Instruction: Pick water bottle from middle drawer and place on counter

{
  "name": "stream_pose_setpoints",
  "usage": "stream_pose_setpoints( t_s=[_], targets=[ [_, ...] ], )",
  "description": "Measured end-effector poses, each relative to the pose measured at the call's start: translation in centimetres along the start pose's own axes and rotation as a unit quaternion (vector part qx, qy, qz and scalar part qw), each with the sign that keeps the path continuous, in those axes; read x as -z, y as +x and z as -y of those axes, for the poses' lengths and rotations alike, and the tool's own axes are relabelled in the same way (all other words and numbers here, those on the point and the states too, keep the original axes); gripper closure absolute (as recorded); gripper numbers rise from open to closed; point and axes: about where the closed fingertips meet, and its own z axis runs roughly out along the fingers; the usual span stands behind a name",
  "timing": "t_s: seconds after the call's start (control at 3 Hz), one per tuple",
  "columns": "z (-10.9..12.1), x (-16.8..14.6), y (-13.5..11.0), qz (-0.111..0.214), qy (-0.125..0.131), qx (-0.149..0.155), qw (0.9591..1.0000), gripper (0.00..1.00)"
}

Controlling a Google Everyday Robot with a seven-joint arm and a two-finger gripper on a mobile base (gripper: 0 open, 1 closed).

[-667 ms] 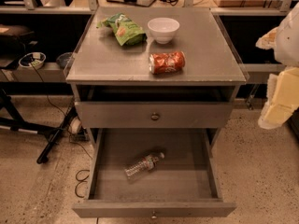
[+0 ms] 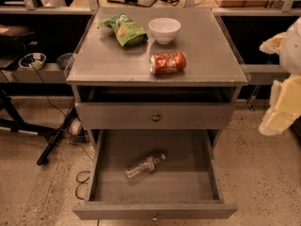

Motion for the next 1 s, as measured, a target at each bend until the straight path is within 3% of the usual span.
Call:
stream_pose_setpoints(
  t_s=[0.33,0.67,1.0],
  targets=[
    [-1.2,-1.5,0.5,0.092,-0.001,-0.003,0.9958,0.0],
    [-1.8,-2.3,0.5,0.148,-0.018,0.004,0.9888,0.0],
    [-2.6,-3.7,0.1,0.2,-0.05,0.022,0.9782,0.0]
  ],
)
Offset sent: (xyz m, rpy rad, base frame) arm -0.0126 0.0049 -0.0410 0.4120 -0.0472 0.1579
